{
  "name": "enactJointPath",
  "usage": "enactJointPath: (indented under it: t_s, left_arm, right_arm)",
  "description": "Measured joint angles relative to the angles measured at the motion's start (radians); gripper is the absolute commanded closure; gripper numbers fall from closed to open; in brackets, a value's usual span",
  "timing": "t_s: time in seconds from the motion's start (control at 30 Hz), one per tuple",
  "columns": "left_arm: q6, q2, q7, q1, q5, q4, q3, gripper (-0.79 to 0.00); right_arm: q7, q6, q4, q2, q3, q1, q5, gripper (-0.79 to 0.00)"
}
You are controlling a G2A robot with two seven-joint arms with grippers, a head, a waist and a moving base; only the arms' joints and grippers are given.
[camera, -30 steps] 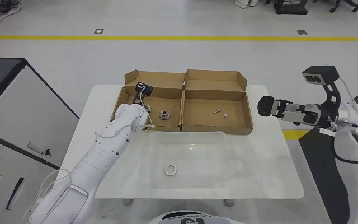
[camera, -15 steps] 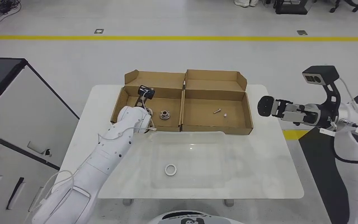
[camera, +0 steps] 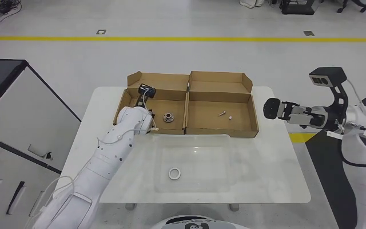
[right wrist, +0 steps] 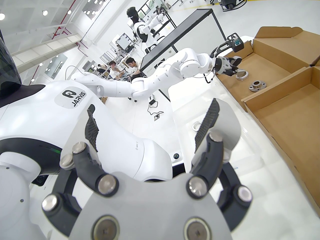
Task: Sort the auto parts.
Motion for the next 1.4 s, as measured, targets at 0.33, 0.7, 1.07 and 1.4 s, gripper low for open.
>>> enactJointPath:
  t_s: [0.33,0.7,1.07,1.4]
  left_arm:
    - [-0.194,0.014,-0.142,-0.005,0.005,-0.218,-0.044,-0.785]
    - [-0.406,0.017,-0.335,-0.001,-0.062,-0.459,-0.015,-0.785]
    - [-0.567,0.050,-0.399,0.029,-0.107,-0.559,0.084,-0.785]
    - [-0.507,0.146,-0.459,-0.085,-0.383,-0.623,0.237,-0.785]
  right_arm:
    - [0.000,0.000,0.000,0.000,0.000,0.000,0.000,-0.785]
    - [0.000,0.000,0.000,0.000,0.000,0.000,0.000,-0.785]
    - [0.000,0.000,0.000,0.000,0.000,0.000,0.000,-0.785]
    - [0.000,0.000,0.000,0.000,0.000,0.000,0.000,-0.785]
